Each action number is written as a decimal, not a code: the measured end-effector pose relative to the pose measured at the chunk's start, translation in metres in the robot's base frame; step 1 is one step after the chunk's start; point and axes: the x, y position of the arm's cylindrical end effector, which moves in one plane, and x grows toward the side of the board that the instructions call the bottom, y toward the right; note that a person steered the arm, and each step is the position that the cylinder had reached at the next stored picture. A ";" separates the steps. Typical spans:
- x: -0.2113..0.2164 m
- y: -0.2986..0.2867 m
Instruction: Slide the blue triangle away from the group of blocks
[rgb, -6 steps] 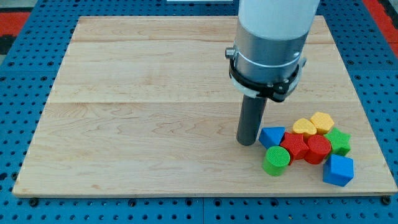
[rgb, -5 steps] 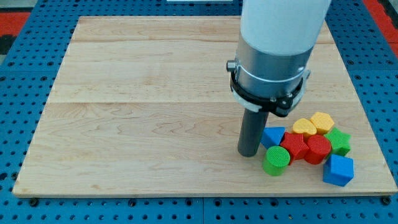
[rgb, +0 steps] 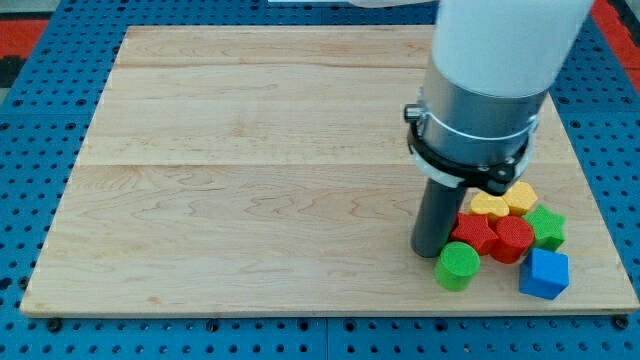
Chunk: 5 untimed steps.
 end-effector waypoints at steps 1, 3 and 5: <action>0.000 0.001; -0.028 0.001; -0.075 -0.013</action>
